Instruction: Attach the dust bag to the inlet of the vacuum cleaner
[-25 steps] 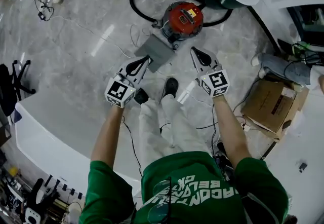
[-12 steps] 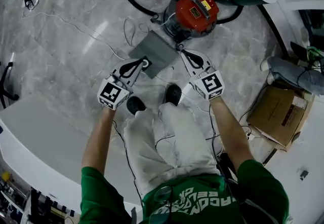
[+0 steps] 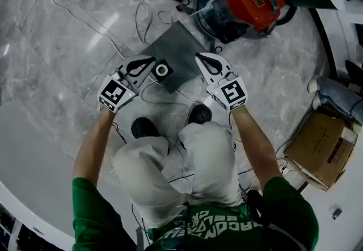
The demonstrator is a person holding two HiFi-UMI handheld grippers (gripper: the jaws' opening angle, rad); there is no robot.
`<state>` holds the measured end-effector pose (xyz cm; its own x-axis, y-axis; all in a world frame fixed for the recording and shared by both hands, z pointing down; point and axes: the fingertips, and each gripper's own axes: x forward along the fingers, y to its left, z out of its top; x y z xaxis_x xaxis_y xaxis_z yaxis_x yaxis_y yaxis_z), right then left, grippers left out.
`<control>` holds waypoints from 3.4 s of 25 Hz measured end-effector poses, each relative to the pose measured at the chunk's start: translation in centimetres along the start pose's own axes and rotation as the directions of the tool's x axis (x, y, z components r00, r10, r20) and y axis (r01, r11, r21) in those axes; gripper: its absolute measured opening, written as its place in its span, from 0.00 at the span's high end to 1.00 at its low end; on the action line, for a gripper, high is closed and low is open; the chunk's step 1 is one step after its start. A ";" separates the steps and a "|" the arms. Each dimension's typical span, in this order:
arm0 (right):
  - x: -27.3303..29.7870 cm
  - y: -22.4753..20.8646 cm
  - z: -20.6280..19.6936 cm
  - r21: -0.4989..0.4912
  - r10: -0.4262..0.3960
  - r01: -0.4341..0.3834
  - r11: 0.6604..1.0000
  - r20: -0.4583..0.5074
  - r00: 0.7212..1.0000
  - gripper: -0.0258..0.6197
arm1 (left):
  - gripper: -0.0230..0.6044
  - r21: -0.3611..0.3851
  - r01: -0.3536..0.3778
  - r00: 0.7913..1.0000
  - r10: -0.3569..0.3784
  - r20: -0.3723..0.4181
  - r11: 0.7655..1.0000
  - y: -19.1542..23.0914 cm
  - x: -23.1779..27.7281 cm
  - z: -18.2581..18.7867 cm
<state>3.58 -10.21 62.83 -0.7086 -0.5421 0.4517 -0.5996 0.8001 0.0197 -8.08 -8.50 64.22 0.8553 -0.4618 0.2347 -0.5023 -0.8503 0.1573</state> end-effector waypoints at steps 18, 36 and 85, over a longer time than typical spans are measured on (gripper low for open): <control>10.2 8.0 -19.7 -0.001 0.085 -0.085 0.996 -0.055 0.995 0.95 | 0.96 0.008 0.027 0.999 -0.027 -0.035 1.000 0.8 2.6 -21.6; 13.8 16.6 -28.1 -0.225 0.146 -0.210 0.951 -0.271 0.951 0.79 | 0.96 -0.046 0.084 0.985 -0.090 -0.148 0.995 -2.4 2.7 -28.7; 4.9 5.4 -16.8 -0.171 -0.063 0.056 0.984 -0.034 0.997 0.94 | 0.96 0.374 0.277 0.958 -0.225 -0.177 0.885 0.1 12.1 -9.4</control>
<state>3.13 -4.23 80.17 -0.6568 -0.5822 0.4793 -0.5656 0.8007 0.1975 1.02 -11.83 76.09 0.9100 -0.2068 0.3594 -0.1606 -0.9749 -0.1542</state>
